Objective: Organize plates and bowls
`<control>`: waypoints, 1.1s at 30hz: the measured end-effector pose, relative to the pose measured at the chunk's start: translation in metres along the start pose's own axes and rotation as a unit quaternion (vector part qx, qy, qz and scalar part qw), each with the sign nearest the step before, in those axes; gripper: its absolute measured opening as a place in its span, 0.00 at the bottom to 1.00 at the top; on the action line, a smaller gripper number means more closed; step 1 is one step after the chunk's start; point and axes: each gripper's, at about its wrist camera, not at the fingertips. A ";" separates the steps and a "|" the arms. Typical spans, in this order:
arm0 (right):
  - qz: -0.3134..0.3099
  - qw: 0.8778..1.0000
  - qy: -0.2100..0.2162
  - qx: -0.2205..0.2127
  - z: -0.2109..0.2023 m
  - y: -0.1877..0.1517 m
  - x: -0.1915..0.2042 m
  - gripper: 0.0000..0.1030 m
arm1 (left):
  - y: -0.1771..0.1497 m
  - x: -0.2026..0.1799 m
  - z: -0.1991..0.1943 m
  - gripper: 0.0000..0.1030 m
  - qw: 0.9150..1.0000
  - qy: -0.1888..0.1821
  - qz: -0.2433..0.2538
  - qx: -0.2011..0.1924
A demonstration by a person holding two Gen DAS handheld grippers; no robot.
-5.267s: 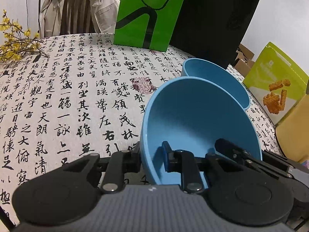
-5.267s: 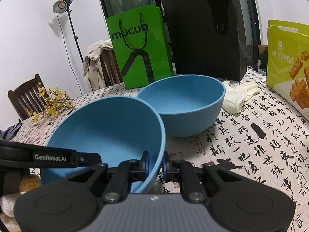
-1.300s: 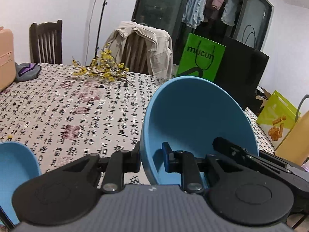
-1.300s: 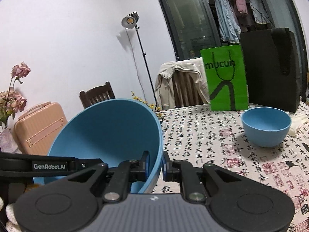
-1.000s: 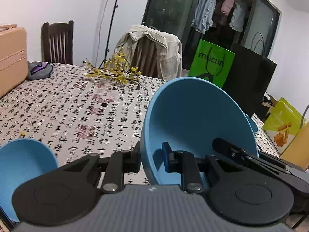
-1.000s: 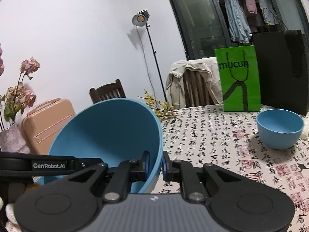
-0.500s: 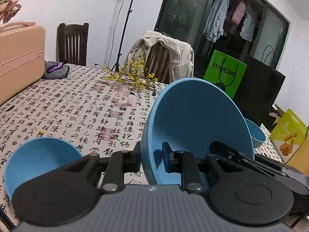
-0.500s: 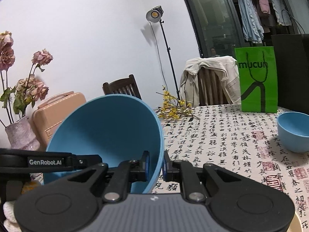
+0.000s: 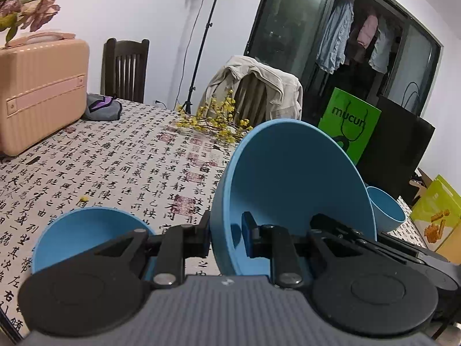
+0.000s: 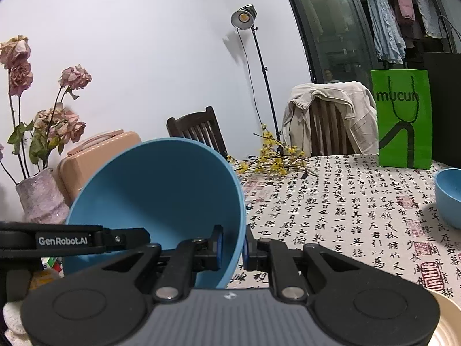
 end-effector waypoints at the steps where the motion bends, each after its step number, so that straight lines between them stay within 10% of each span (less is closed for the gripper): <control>1: 0.000 1.000 0.001 0.001 0.001 0.000 0.001 0.13 | 0.000 0.002 0.000 0.21 1.000 0.002 -0.002 -0.001; 33: -0.008 0.999 0.034 0.022 0.035 0.004 0.029 0.13 | 0.001 0.046 -0.001 0.21 0.999 0.022 -0.046 -0.011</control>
Point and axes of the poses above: each gripper's, at about its wrist camera, not at the fingertips, and z roughly the way its jaws point, x to its left, y to its top, and after that the axes turned 10 degrees about y, right-handed
